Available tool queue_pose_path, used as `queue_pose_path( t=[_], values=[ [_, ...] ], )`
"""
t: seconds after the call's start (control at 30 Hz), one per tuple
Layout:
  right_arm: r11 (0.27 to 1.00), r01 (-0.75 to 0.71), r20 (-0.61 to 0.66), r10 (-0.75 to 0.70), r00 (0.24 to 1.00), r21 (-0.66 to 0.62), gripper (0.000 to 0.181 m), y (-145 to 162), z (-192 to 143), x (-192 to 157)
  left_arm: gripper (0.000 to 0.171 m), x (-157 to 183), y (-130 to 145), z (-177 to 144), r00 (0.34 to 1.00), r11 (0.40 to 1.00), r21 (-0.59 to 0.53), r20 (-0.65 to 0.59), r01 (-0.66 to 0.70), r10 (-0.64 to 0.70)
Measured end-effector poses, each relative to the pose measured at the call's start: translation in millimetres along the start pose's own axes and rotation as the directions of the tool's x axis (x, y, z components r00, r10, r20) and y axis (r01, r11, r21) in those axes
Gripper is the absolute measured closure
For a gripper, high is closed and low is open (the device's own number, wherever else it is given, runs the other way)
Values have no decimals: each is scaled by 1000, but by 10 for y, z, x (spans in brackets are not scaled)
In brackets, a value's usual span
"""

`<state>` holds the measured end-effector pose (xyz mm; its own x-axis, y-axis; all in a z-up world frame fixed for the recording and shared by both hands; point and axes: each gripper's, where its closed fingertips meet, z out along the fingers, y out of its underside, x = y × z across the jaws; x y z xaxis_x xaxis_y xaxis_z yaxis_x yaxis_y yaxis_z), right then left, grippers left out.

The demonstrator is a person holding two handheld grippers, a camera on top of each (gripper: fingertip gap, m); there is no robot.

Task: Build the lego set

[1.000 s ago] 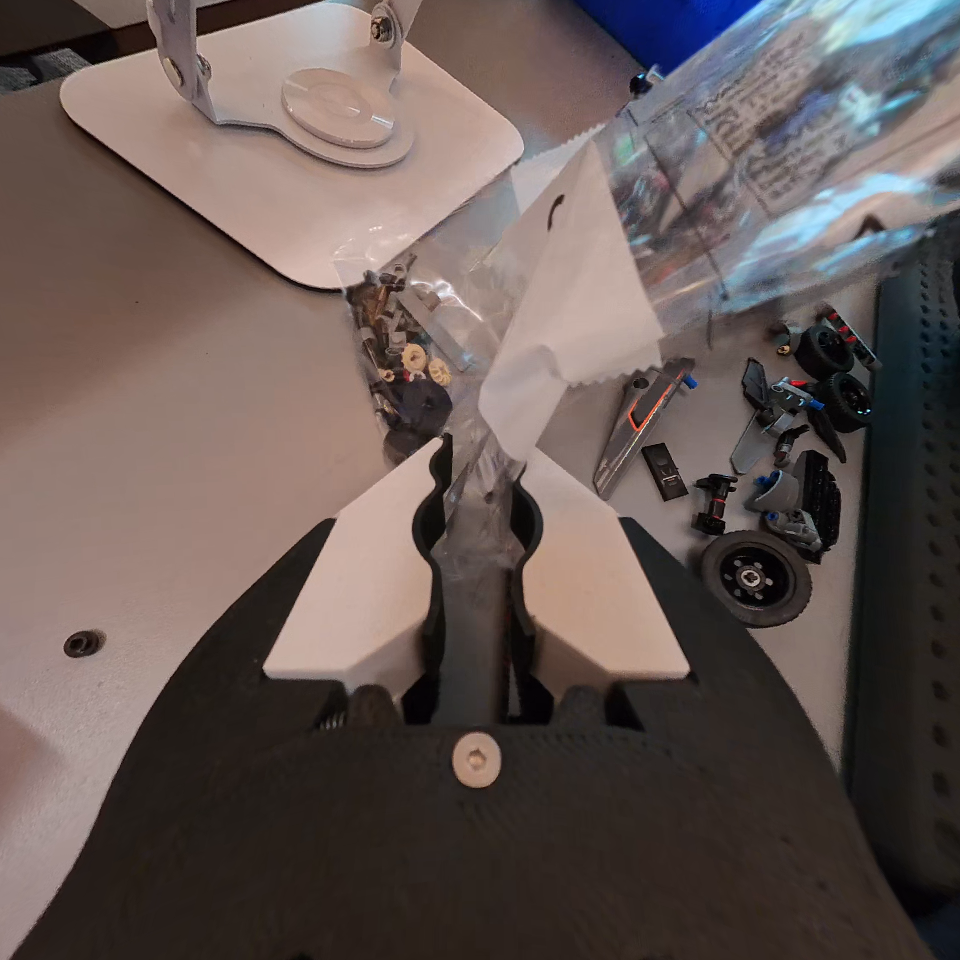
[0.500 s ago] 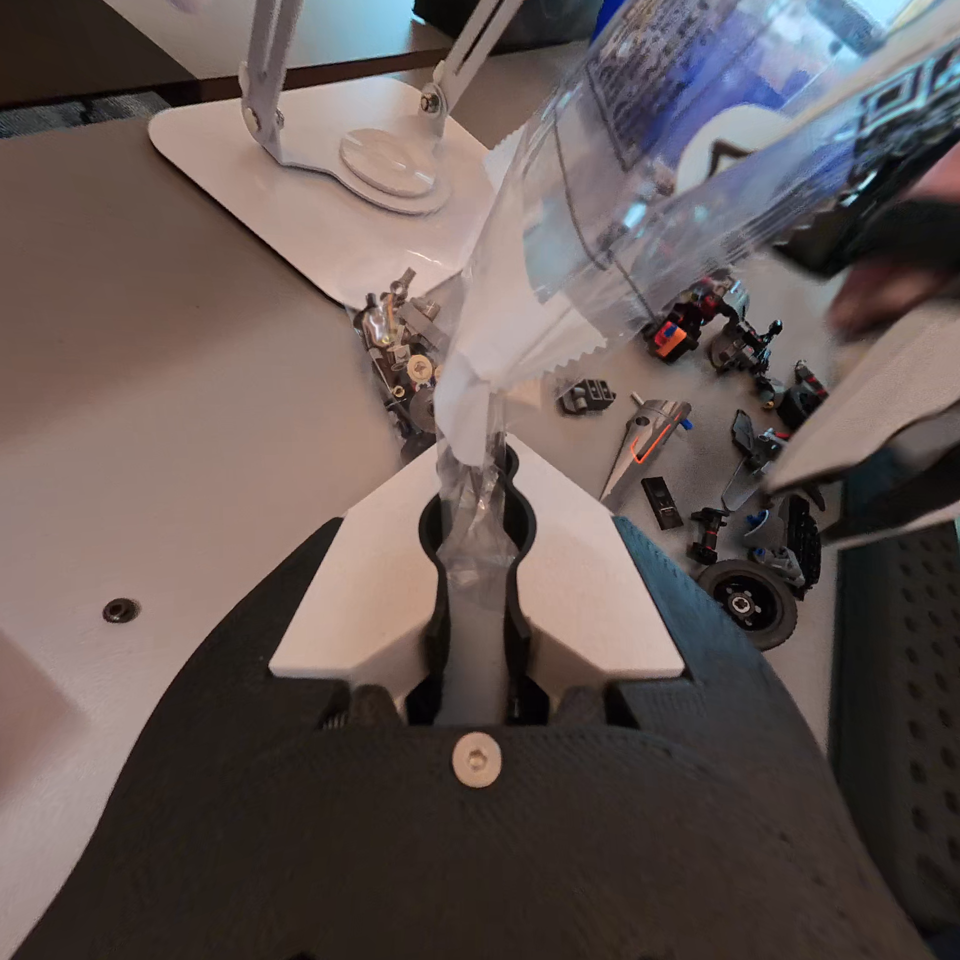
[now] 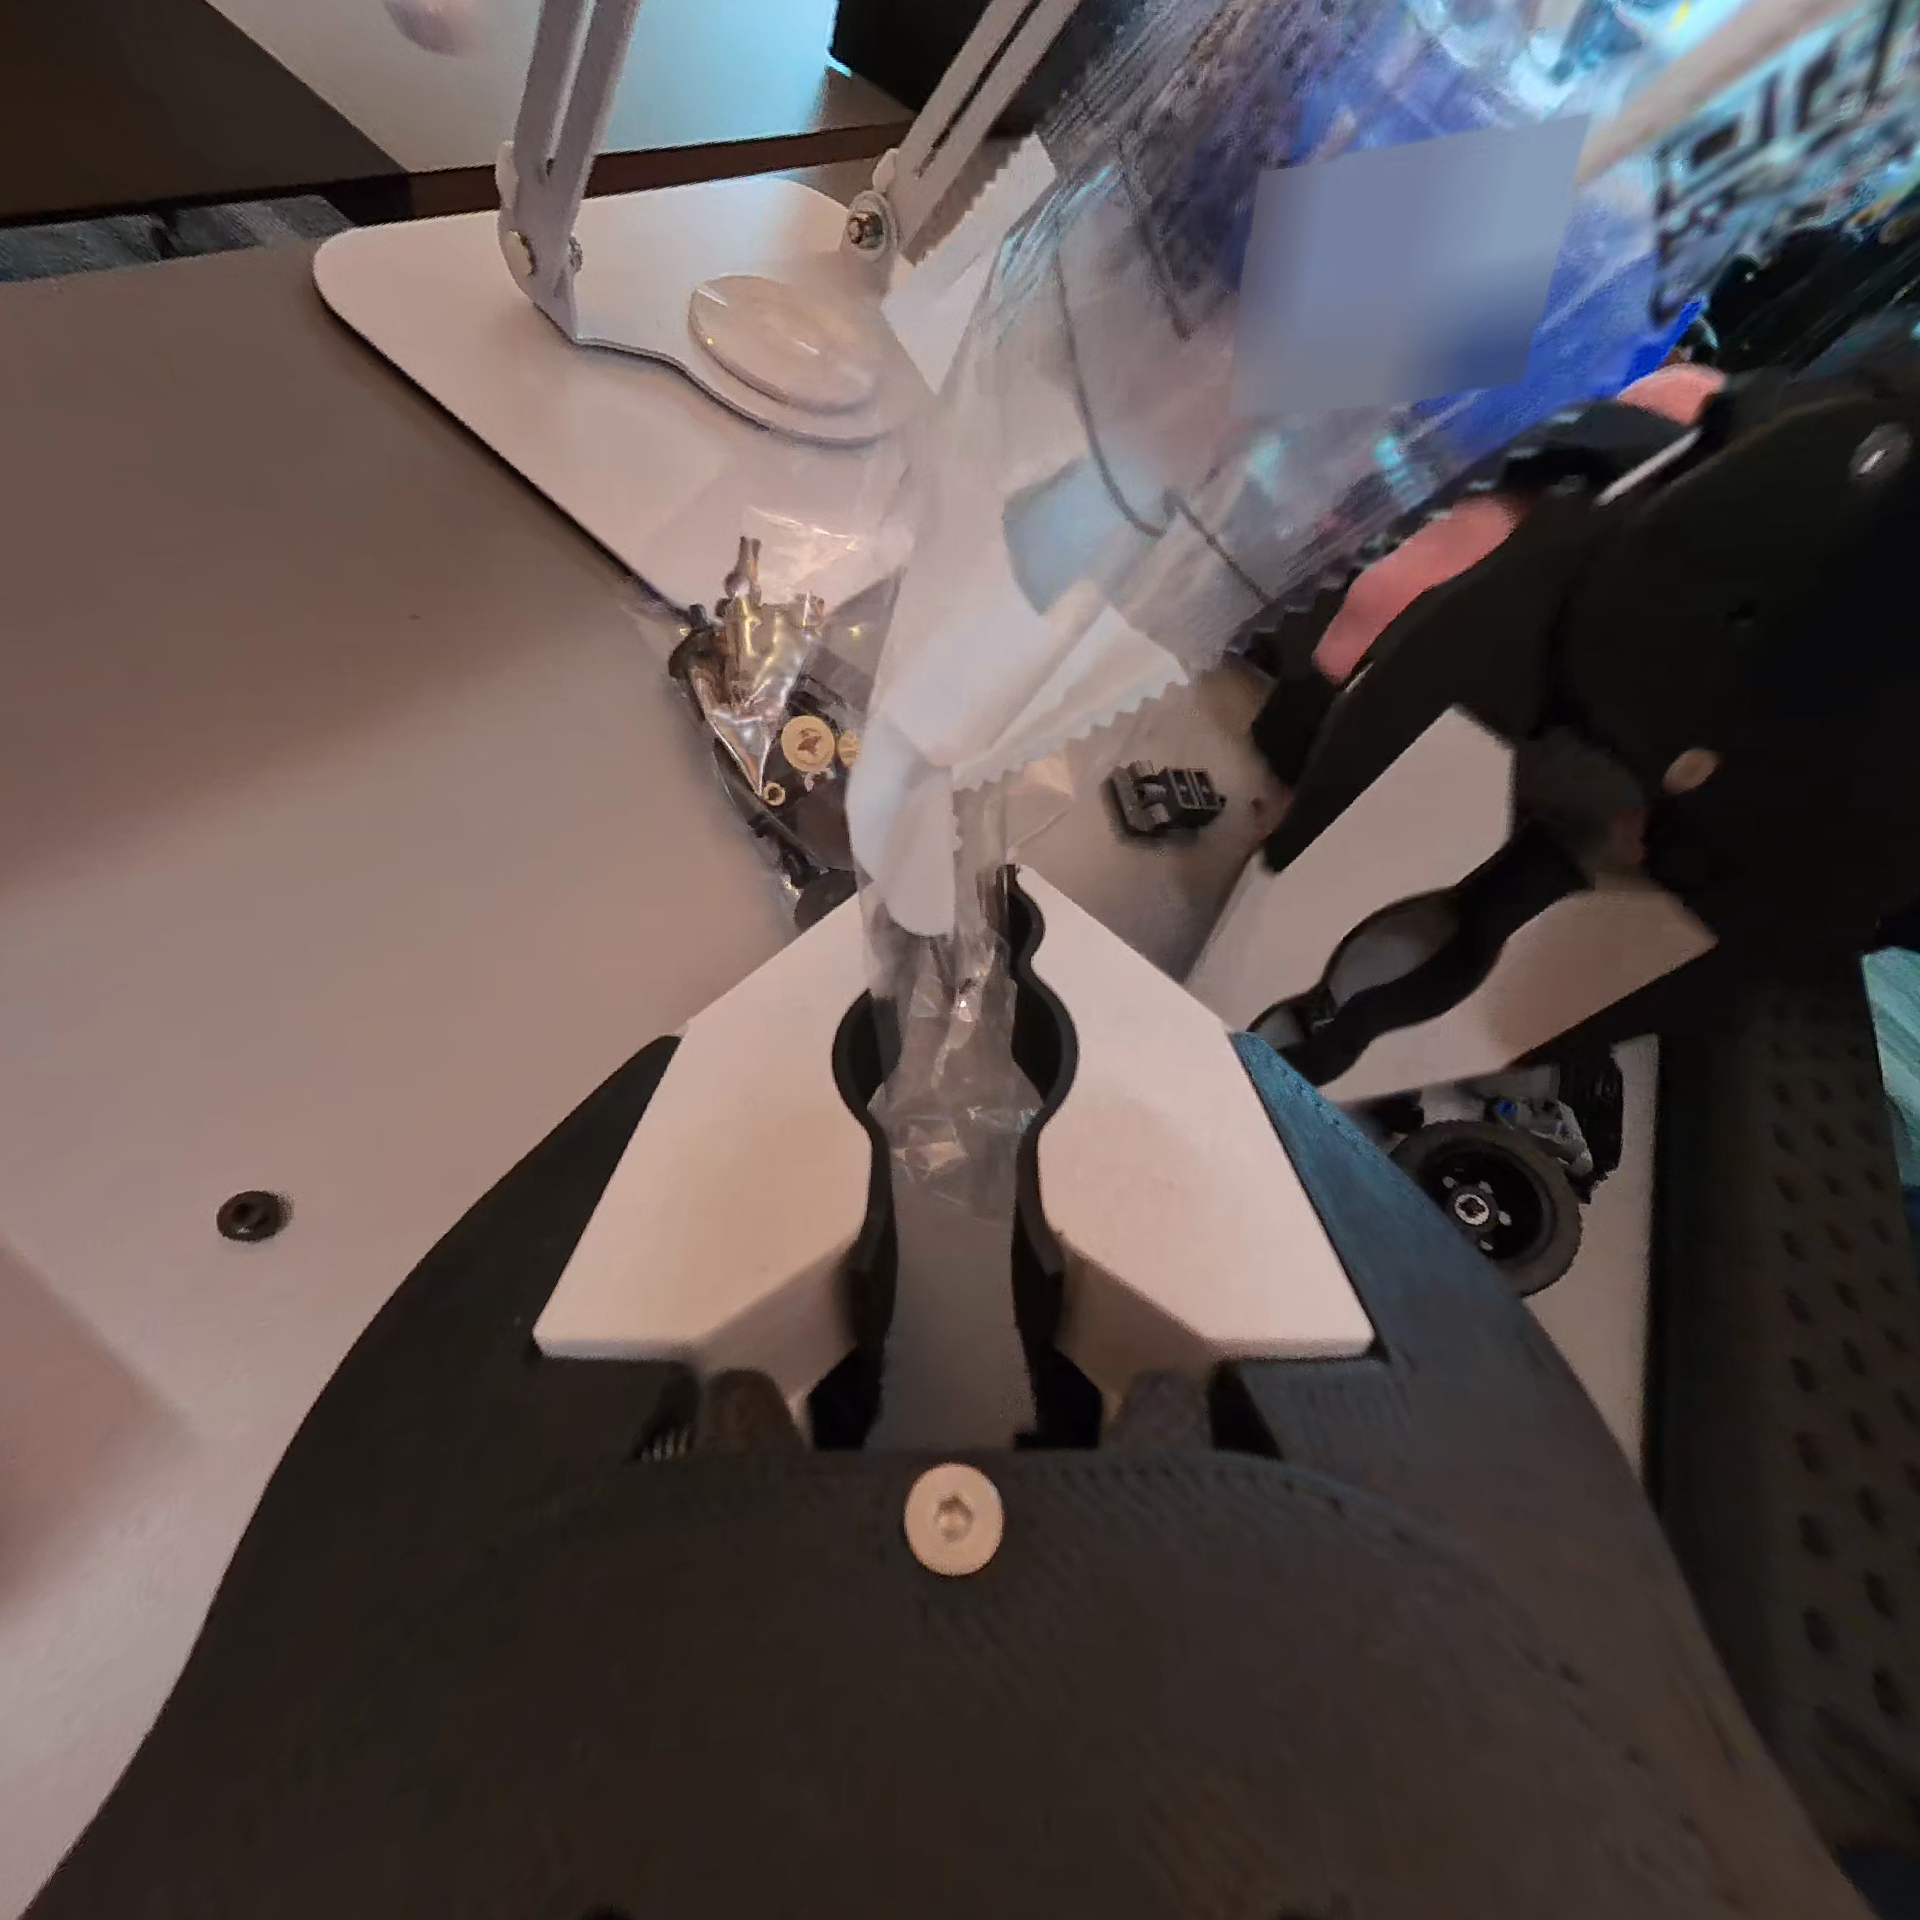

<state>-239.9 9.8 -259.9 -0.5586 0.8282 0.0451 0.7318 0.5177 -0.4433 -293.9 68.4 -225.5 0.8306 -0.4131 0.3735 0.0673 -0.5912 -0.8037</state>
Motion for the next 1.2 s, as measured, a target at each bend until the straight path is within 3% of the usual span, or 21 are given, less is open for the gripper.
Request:
queue_pose_path(
  t=[0.17, 0.27, 0.4, 0.5, 0.57, 0.7, 0.8, 0.93, 1.1, 1.2],
  values=[
    [995, -32, -20, 34, 999, 95, 173, 223, -624, -199, 159, 170, 50, 74, 997, 997, -50, -50, -55, 53],
    [982, -47, 34, 42, 999, 182, 173, 311, -935, -415, 161, 344, 116, 136, 990, 991, -97, -119, -91, 79],
    [930, -78, 118, 38, 992, 358, 172, 207, -1207, -630, 161, 465, 125, 208, 981, 983, -109, -142, -147, 131],
    [879, -144, 164, 76, 984, 455, 173, 162, -1311, -607, 154, 467, 183, 251, 981, 981, -129, -151, -144, 124],
    [762, -246, 270, 97, 958, 598, 172, 14, -1516, -612, 148, 459, 183, 239, 983, 983, -124, -140, -136, 118],
    [414, -488, 525, 27, 851, 769, 172, -180, -2139, -541, 138, 473, 212, 221, 986, 977, -143, -84, -156, 145],
    [319, -462, 506, -67, 860, 828, 172, -191, -2432, -612, 116, 447, 232, 219, 989, 980, -139, -35, -145, 141],
    [297, -354, 406, -138, 903, 887, 172, -183, -2652, -788, 98, 459, 126, 67, 992, 991, -55, 26, -124, 125],
    [359, -166, 181, -9, 983, 919, 181, -93, -2653, -696, 87, 614, -156, -283, 983, 974, 152, 106, -166, 151],
    [403, -86, 94, 1, 996, 911, 181, -6, -2651, -733, 78, 638, -196, -463, 971, 963, 197, 188, -183, 146]
  ],
)
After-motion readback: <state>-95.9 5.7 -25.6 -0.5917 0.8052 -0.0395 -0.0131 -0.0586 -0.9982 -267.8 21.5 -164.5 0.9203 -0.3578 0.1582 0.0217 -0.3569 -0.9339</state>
